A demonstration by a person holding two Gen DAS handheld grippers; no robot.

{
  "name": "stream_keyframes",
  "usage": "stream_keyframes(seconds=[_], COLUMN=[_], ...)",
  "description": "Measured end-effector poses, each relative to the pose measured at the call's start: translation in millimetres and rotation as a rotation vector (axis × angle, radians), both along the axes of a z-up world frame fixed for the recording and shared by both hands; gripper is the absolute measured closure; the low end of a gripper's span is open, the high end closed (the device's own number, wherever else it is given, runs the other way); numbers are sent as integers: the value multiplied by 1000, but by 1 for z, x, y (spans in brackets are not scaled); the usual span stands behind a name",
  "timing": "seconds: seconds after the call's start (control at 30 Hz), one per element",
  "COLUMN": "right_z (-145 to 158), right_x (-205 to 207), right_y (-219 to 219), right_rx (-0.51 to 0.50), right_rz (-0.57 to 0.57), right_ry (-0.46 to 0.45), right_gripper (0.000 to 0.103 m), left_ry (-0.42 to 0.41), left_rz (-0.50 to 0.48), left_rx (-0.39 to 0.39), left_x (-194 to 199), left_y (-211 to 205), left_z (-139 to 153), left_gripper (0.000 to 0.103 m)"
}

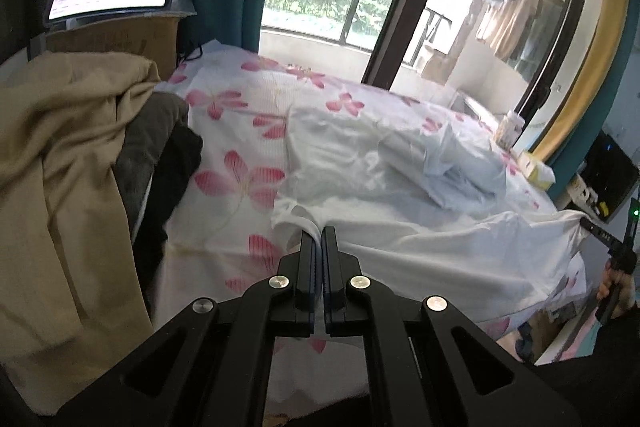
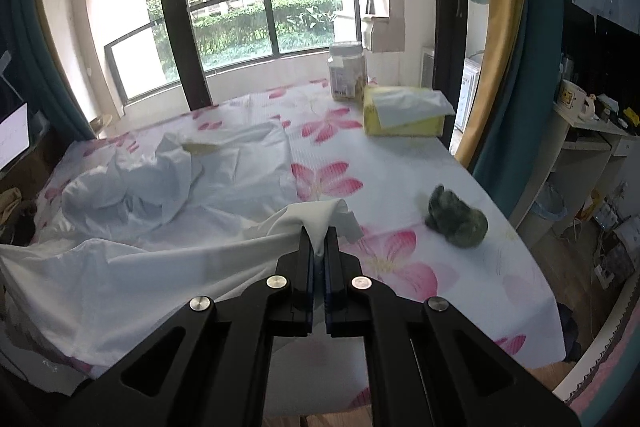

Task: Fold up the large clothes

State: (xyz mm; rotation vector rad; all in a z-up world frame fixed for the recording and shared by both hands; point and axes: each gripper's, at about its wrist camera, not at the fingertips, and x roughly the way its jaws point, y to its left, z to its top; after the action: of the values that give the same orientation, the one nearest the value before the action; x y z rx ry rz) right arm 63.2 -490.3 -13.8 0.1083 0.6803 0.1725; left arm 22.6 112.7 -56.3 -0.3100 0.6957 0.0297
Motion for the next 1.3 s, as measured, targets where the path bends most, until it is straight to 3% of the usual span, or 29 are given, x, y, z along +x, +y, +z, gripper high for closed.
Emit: stream_keyframes(seconds=[0.53,1.03,1.3], right_z=[30,32,21], right_x=[53,133,182], right_y=[15,35,45], right_rx=[5,6,62], right_rz=[6,40,50], right_ry=[-26,26,86], right_gripper=[100,100,100], left_ry=[-39,20,73], left_rz=[12,17,12], left_rx=[-50,-114,-180], left_x=[52,127,175], left_y=[14,33,48], left_z=[24,16,-1], left_gripper=[100,100,100])
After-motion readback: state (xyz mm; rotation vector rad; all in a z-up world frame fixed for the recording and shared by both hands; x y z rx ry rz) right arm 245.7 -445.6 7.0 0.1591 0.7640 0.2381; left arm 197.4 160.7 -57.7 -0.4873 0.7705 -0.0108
